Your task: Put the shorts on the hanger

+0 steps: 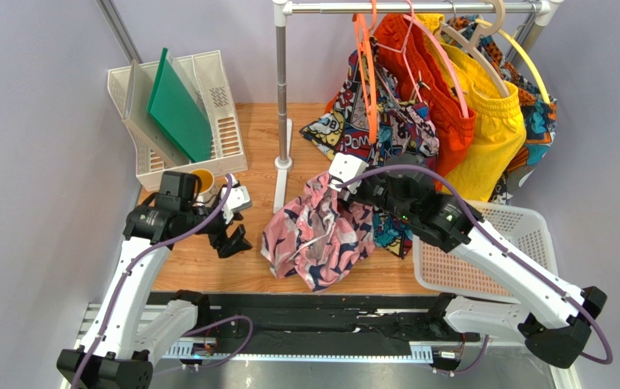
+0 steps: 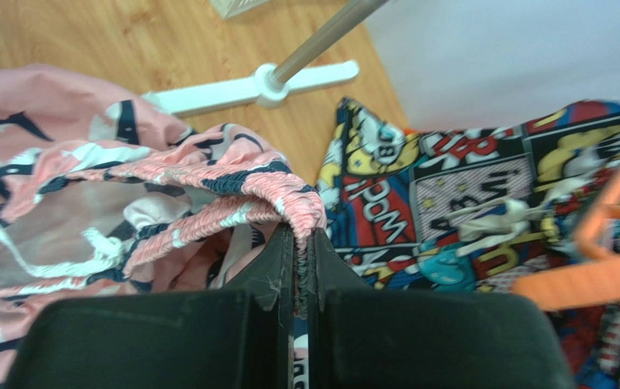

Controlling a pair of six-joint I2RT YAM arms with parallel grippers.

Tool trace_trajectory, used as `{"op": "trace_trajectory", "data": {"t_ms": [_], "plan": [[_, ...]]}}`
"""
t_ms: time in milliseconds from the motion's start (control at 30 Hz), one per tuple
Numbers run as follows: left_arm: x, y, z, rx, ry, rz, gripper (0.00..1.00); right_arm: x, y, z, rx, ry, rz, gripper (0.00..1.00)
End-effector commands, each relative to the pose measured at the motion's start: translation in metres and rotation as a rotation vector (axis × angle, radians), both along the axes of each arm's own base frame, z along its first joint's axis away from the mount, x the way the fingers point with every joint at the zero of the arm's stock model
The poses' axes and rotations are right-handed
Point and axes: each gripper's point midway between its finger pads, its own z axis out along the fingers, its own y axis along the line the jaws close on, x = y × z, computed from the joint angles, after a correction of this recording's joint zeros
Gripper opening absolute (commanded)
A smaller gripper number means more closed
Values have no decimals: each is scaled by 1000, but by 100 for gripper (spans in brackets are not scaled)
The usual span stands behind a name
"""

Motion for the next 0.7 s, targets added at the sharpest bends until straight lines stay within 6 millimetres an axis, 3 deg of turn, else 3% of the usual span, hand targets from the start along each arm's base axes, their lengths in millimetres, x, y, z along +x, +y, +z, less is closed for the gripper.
{"op": "trace_trajectory", "data": {"t_ms": [0,33,167,200,400,533,667], "plan": [[2,-37,22,-140,-13,-41,86,4,-2,-8,23,93,-60,0],[6,-44,28,-173,-14,-22,86,5,-3,-7,31,94,-69,0],[-9,-77,21,-166,-21,-85,83,8,-2,-4,47,105,-92,0],[-24,-90,17,-157,-25,-154,83,9,-2,-4,46,106,-97,0],[-29,-114,5,-110,-167,-165,78,12,-5,0,96,125,-138,0],[-56,-138,9,-133,-348,-381,75,7,-3,-2,114,152,-130,0],[-65,-154,7,-108,-463,-495,72,6,-2,1,127,162,-129,0]]}}
